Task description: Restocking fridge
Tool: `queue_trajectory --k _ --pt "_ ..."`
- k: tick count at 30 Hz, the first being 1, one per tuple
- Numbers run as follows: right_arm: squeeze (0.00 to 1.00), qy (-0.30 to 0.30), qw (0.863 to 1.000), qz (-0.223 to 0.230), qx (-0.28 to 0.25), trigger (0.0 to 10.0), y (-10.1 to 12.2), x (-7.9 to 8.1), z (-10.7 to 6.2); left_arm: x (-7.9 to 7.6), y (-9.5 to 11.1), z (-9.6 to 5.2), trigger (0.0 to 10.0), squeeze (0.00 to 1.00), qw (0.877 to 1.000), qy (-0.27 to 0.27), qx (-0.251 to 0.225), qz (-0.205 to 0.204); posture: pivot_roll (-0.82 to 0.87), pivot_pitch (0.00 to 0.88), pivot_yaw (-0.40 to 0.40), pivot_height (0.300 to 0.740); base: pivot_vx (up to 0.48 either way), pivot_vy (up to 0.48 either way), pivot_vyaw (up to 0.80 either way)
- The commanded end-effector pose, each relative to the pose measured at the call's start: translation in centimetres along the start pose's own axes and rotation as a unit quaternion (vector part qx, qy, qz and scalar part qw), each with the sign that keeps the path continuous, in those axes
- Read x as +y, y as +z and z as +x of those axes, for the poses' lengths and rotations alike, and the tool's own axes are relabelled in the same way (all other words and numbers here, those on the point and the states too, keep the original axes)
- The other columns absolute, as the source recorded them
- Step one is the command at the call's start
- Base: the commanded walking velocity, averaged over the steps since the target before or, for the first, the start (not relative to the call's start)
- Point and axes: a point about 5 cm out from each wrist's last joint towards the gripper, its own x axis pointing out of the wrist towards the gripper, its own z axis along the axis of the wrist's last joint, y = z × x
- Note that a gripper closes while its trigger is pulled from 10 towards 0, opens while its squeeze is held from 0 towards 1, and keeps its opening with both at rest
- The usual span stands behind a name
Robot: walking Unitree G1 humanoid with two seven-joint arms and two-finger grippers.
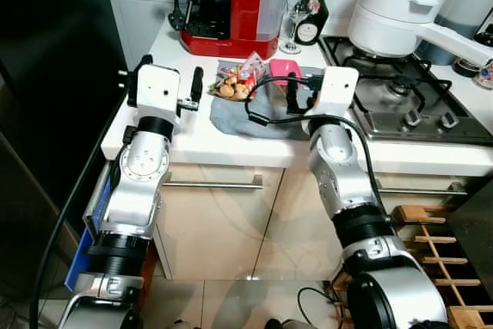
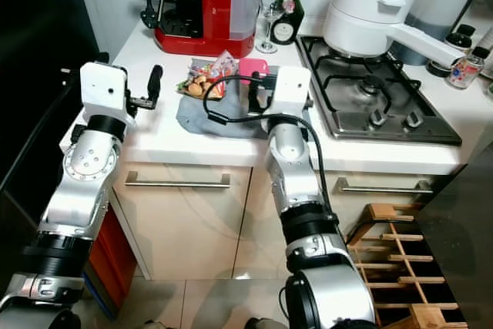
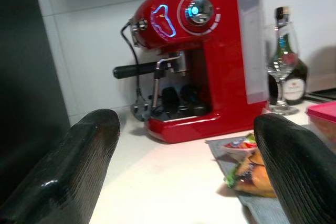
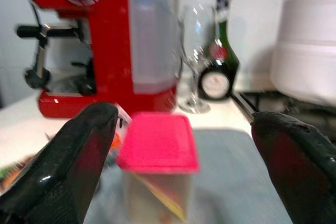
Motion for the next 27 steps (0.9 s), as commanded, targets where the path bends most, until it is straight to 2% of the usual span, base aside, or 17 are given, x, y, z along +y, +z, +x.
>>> queue_trajectory --k 1,10,19,27 --pt "0.00 0.007 1.000 -0.001 0.001 10.0 0.0 0.3 0.2 0.0 0.5 0.0 10.0 0.00 1.000 -0.010 -0.013 0.003 0.03 0.000 -0.058 0.740 0.000 0.000 0.00" --pt "0.00 0.015 0.999 0.012 0.029 10.0 -0.6 1.3 0.5 -0.3 0.4 -0.2 10.0 0.00 1.000 -0.014 -0.008 0.005 0.03 0.000 -0.062 0.740 0.000 0.000 0.00" --pt "0.00 -0.011 0.999 -0.002 0.034 10.0 0.6 0.0 2.2 -0.2 0.4 -0.4 10.0 0.00 1.000 -0.013 -0.007 0.008 0.04 0.000 -0.070 0.740 0.000 0.000 0.00" --pt "0.00 -0.025 0.999 -0.020 0.009 10.0 1.4 -0.7 2.6 -0.2 0.2 -0.7 10.0 0.00 1.000 -0.008 -0.002 0.006 0.04 0.000 -0.076 0.740 0.000 0.000 0.00"
